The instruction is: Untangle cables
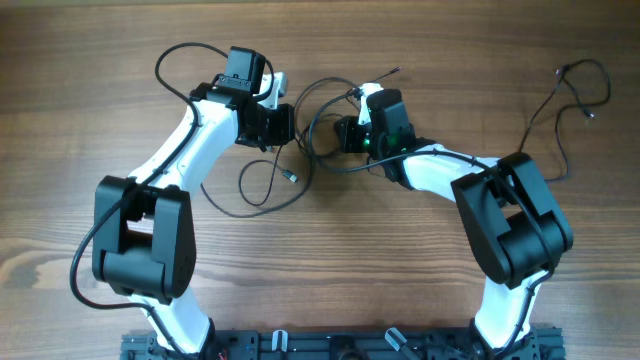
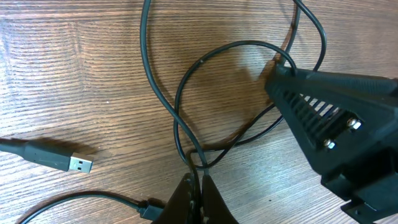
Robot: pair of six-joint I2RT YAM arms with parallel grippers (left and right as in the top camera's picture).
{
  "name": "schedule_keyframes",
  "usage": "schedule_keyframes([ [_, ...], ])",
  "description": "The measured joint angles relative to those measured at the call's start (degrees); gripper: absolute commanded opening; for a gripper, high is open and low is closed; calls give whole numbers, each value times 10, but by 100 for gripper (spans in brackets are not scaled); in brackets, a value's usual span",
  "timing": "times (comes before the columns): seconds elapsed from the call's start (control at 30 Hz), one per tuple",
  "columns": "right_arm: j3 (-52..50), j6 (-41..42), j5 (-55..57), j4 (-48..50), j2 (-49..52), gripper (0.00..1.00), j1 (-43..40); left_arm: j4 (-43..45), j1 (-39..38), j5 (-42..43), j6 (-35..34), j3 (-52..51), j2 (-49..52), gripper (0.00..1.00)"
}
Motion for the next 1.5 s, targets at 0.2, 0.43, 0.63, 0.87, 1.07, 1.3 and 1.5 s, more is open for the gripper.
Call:
schedule_keyframes([
  [0.2, 0, 0, 0, 0, 0, 11, 0, 0, 0, 0, 0, 0, 0, 4],
  [0.43, 0, 0, -7, 1, 0, 4, 0, 0, 0, -6, 0, 0, 0, 4],
  [0.63, 0, 0, -42, -10, -61, 4, -2, 0, 0, -89, -28, 0, 0, 4],
  [0.87, 0, 0, -68, -49, -251, 4, 2, 5, -6, -158, -90, 1, -2, 4],
  [1.07, -1, -5, -67, -92, -357, 4, -3, -5, -7, -191, -103, 1, -4, 4],
  [1.3, -1, -18, -36, -136, -492, 4, -6, -5, -1, -214, -108, 1, -4, 4],
  [1.5, -1, -22, -16, -168, -555, 4, -6, -5, -1, -218, -109, 1, -4, 16],
])
